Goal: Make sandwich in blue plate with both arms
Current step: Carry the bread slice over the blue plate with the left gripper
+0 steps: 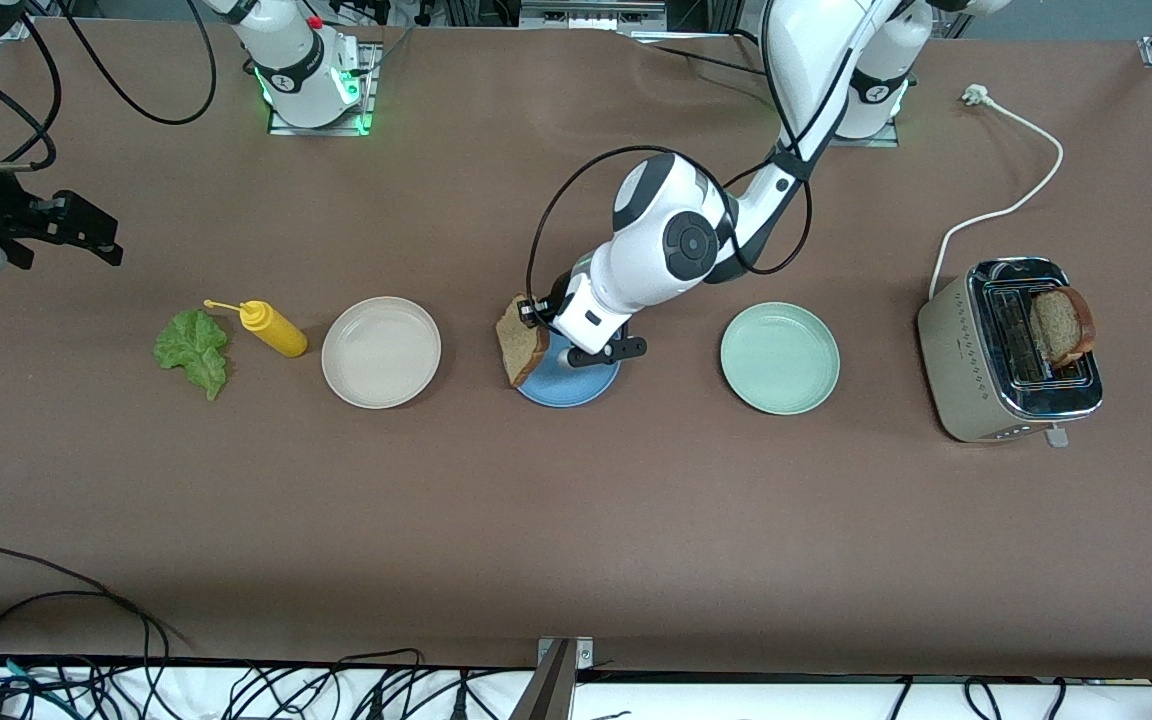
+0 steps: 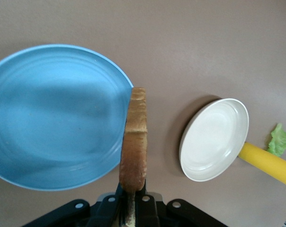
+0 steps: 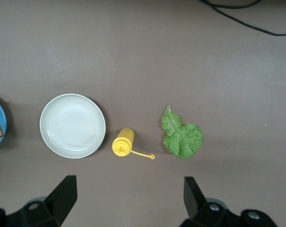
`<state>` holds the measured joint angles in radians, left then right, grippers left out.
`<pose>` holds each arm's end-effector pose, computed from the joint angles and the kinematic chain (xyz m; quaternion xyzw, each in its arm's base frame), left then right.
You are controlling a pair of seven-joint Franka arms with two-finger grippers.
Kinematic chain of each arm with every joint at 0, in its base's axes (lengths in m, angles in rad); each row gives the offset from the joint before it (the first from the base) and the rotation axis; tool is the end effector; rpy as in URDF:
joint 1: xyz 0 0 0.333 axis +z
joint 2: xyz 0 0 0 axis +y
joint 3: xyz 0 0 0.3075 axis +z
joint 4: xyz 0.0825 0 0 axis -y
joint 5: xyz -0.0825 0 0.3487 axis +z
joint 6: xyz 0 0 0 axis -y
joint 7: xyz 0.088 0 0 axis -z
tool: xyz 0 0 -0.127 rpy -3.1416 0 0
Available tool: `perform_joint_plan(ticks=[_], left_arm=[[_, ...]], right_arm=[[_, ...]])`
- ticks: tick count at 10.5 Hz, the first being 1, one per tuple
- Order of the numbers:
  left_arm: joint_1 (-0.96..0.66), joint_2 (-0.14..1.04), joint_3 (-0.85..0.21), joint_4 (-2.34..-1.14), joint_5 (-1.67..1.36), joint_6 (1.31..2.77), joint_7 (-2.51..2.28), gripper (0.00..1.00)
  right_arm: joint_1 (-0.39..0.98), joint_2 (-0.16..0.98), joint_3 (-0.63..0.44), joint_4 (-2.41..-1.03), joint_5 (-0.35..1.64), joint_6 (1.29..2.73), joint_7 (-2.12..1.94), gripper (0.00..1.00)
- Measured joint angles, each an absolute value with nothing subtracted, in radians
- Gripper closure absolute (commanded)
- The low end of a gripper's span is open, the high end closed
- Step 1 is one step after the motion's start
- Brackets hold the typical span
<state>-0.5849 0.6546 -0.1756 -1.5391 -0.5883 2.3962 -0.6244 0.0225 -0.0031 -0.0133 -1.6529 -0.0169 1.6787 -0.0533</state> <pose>0.5119 -0.4750 0.2932 0.9475 0.1490 -0.0973 0.2657 0.5273 0.0029 0.5711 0.9993 0.0320 0.0143 0.0087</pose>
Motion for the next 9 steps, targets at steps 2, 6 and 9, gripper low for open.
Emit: perform_joint_plan(ticks=[2, 6, 9], left_arm=[[-0.584, 0.659, -0.169, -1.539, -0.576, 2.396, -0.624, 1.00], [-0.583, 0.670, -0.166, -1.541, -0.561, 2.396, -0.624, 1.00], [-0.583, 0.678, -0.166, -1.546, -0.549, 2.396, -0.624, 1.00]], right_arm=[[0.022, -0.003, -0.013, -1.653, -0.017, 1.679, -0.053, 0.00], [0.022, -0.001, -0.013, -1.652, -0.017, 1.680, -0.053, 0.00], [0.022, 0.007, -0.013, -1.649, -0.017, 1.681, -0.053, 0.00]])
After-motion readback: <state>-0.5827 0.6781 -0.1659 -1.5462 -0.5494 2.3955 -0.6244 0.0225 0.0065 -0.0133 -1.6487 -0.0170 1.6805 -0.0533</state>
